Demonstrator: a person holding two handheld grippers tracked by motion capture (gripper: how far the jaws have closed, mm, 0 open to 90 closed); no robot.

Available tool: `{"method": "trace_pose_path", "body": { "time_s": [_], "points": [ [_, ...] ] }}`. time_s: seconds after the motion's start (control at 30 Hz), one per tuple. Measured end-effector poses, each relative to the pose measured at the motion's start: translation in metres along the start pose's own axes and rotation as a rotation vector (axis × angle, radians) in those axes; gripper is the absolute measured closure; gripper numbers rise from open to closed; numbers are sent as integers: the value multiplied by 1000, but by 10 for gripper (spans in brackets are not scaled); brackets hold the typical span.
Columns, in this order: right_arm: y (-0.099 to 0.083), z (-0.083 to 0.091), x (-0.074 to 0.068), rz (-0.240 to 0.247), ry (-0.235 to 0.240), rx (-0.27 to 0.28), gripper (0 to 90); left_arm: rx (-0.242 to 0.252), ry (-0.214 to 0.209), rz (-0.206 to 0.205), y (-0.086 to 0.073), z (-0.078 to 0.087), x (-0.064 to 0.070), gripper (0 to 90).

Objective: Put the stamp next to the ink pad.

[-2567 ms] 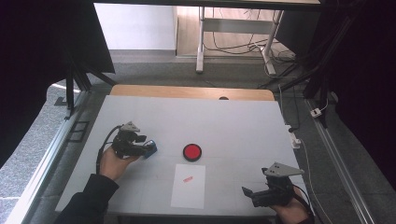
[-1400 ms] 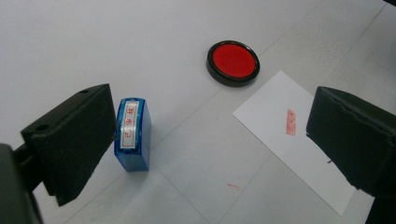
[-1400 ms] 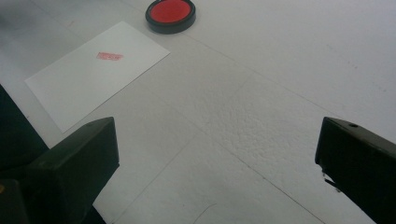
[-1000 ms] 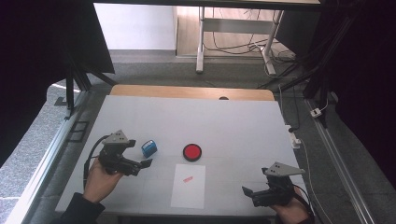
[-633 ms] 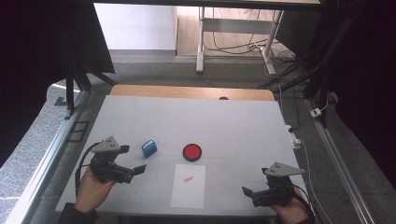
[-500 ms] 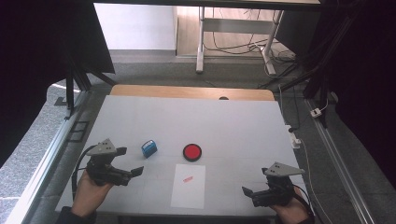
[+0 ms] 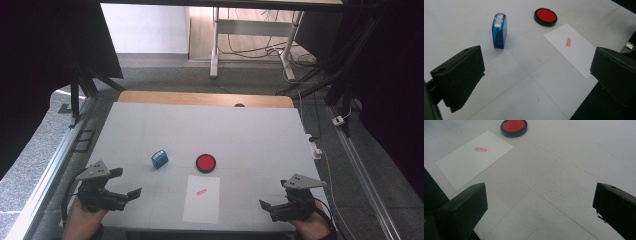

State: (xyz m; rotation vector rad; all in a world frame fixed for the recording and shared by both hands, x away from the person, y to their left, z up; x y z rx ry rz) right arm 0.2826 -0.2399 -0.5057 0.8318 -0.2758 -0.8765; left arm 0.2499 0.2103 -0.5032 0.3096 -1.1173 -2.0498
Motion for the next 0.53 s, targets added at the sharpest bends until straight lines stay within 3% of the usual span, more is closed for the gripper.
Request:
{"method": "trace_pose_path", "body": {
  "time_s": [0.2,0.33,0.53],
  "points": [
    [0,0,-1,3,-1,-4,0,-41,22,5,-15,4,-1,0],
    [0,0,-1,4,-3,-9,0,-95,31,10,-26,3,-1,0],
    [-1,-1,-1,8,-6,-13,0,-115,41,1,-26,1,1,0]
  ]
}}
Point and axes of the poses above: each handheld gripper's, and its own axes: z roughly backward along the jaws, y roughly out of its top, x roughly to its right, the point moved 7 cm from there along -z, roughly forward along the jaws, and after that the axes turned 6 degrees about -z, right-handed, at the moved point
